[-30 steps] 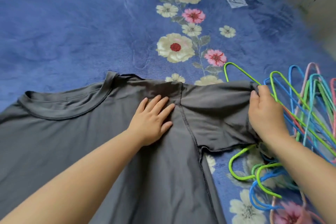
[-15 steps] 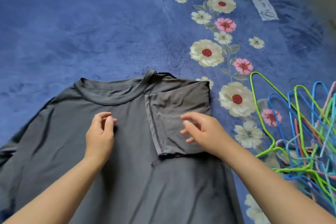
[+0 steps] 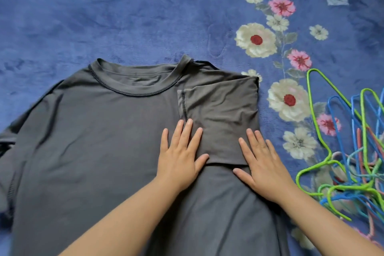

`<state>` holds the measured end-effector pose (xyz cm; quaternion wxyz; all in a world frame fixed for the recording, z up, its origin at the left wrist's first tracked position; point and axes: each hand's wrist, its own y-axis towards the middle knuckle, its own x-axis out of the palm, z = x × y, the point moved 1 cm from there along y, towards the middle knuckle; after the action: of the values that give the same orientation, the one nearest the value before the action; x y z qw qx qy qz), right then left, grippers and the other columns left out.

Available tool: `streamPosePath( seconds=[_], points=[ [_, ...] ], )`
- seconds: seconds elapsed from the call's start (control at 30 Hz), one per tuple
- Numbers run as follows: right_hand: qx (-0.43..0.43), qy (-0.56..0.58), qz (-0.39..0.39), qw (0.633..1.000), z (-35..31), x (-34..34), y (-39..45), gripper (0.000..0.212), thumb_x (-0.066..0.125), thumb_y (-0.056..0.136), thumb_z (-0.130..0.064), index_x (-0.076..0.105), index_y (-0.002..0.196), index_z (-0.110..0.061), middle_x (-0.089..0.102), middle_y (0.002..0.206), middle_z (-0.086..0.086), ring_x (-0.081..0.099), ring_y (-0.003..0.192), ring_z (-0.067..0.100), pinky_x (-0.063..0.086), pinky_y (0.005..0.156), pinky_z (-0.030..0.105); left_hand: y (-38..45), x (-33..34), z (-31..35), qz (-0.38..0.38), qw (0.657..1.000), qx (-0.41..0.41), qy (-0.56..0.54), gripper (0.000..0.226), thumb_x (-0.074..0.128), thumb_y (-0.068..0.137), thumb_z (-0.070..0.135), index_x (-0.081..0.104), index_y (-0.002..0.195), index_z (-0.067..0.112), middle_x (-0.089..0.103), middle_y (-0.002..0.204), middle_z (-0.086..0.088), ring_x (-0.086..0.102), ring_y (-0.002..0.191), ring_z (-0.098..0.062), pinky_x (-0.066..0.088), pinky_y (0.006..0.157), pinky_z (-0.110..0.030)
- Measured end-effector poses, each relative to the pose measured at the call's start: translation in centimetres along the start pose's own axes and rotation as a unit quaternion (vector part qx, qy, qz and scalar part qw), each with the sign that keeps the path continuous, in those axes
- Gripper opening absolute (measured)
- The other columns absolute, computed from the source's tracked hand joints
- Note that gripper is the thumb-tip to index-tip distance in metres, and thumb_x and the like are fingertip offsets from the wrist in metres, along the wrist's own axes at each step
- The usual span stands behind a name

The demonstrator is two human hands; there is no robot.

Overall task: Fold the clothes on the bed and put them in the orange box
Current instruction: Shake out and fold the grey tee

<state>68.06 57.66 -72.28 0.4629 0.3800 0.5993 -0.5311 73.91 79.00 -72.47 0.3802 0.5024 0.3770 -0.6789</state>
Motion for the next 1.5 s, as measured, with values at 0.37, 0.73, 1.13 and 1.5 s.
streamPosePath(
  seconds=[0.37, 0.73, 1.13, 1.5],
  points=[
    [0.104, 0.123, 0.047, 0.986, 0.2, -5.8, 8.9, 0.073, 0.02, 0.09, -0.042, 0.016, 0.144, 0.006, 0.006, 0.154, 0.021, 0.005, 0.144, 0.033, 0.005, 0.115, 0.043, -1.0, 1.6, 0.0, 0.044, 0.999, -0.007, 0.009, 0.063, 0.033, 0.081, 0.048, 0.059, 0.125, 0.01, 0.053, 0.134, -0.013, 0.032, 0.128, -0.024, 0.005, 0.108, -0.044],
    [0.137, 0.065, 0.036, 0.988, -1.4, -5.8, 10.4, 0.062, 0.026, 0.098, -0.039, 0.015, 0.147, -0.003, -0.001, 0.157, 0.014, -0.003, 0.145, 0.027, 0.0, 0.115, 0.045, -1.1, 0.6, -1.2, 0.177, 0.976, 0.014, -0.128, 0.043, 0.041, 0.084, 0.031, 0.059, 0.116, 0.009, 0.06, 0.122, -0.019, 0.046, 0.12, -0.028, 0.025, 0.101, -0.041],
    [-0.157, 0.223, 0.115, 0.955, -24.2, -4.6, 6.4, 0.048, 0.04, 0.081, -0.025, 0.061, 0.114, 0.003, 0.057, 0.124, 0.022, 0.056, 0.113, 0.039, 0.043, 0.091, 0.056, -15.6, -6.2, -18.1, 0.318, 0.838, -0.405, -0.179, 0.042, 0.043, 0.081, 0.015, 0.055, 0.111, -0.012, 0.053, 0.113, -0.033, 0.044, 0.111, -0.038, 0.024, 0.095, -0.034],
    [-0.165, 0.026, 0.04, 0.985, -27.5, -1.5, 7.2, 0.052, 0.036, 0.084, -0.039, 0.056, 0.124, -0.015, 0.053, 0.134, 0.01, 0.032, 0.126, 0.025, 0.015, 0.1, 0.049, -16.3, -7.9, -26.7, 0.116, 0.736, -0.447, -0.495, 0.044, 0.06, 0.071, 0.046, 0.052, 0.071, 0.003, 0.052, 0.073, -0.01, 0.046, 0.076, -0.019, 0.041, 0.074, -0.038]
  ],
)
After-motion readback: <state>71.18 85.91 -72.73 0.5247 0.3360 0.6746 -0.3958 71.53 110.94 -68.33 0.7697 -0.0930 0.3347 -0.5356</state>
